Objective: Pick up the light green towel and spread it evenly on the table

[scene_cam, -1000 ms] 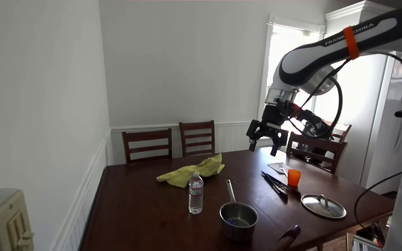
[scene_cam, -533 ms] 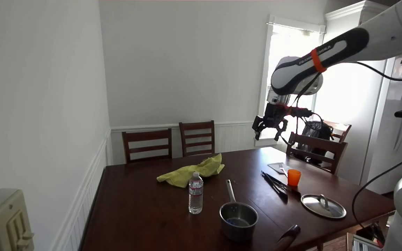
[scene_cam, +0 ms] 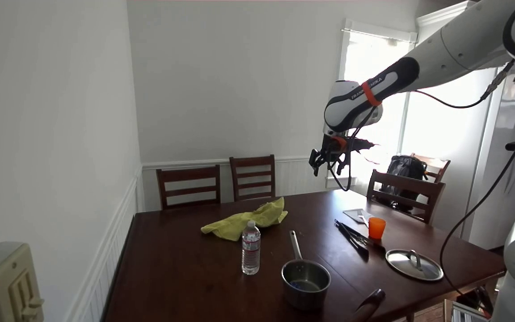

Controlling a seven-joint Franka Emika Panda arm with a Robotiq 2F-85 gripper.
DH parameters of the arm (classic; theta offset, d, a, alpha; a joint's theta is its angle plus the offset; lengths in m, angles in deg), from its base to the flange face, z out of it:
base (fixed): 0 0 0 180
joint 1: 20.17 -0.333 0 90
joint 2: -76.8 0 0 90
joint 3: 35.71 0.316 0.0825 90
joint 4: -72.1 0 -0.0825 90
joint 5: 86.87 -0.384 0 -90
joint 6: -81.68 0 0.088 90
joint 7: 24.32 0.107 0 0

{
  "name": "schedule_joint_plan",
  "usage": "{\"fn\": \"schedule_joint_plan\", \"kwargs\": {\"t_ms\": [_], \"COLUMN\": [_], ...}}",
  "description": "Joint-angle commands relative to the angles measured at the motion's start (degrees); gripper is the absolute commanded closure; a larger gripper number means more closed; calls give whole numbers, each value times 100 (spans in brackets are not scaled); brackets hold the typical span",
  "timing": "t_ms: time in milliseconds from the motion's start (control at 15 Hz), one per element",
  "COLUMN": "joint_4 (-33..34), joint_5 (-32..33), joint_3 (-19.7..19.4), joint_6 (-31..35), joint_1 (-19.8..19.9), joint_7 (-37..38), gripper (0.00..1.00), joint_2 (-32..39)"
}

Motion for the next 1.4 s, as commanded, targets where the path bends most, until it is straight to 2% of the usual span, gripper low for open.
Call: {"fn": "schedule_joint_plan", "kwargs": {"t_ms": [0,200,267,400,667,800,933,1000,1200,1267,1333], "joint_4": [36,114,290,858,2063,2641,3230,3515,4344,3537,3770], "joint_5": [13,-151,-151,-589,-1730,-2025,-2054,-1960,-1766,-1769,-1760], "joint_3": [-159,-254,-305,-448,-356,-187,-65,-74,-213,-138,-136], "joint_6": [-23,292,441,815,633,311,-12,-120,-153,99,92], "joint_1": [-157,-158,-144,-167,-63,100,232,266,281,211,255], "joint_7": [2,-92,-168,-801,-2245,-2976,-3516,-3588,-3072,-3202,-3169], "gripper": [0,0,0,0,0,0,0,0,0,0,0], "joint_2": [10,138,339,1031,2184,2662,3133,3363,3993,3470,3645]}}
